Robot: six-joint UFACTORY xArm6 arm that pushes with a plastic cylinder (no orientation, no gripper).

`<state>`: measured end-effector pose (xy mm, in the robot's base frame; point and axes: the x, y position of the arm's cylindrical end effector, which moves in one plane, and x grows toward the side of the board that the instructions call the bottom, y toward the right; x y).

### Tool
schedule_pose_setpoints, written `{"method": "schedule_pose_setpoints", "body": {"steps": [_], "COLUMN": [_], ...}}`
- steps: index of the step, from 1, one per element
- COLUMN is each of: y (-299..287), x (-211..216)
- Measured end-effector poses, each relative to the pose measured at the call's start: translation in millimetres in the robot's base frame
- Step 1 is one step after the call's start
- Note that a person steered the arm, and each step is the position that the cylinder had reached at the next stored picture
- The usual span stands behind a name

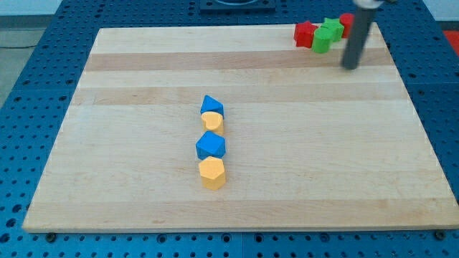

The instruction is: Locate the red circle at the top of the blue triangle

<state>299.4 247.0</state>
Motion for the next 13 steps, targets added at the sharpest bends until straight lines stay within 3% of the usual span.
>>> {"method": "schedule_pose_setpoints", "body": {"steps": [1,2,4,6,11,13], "y": [67,88,54,-22,-62,-118], "x": [-55,-104,-108,-108,1,3]}}
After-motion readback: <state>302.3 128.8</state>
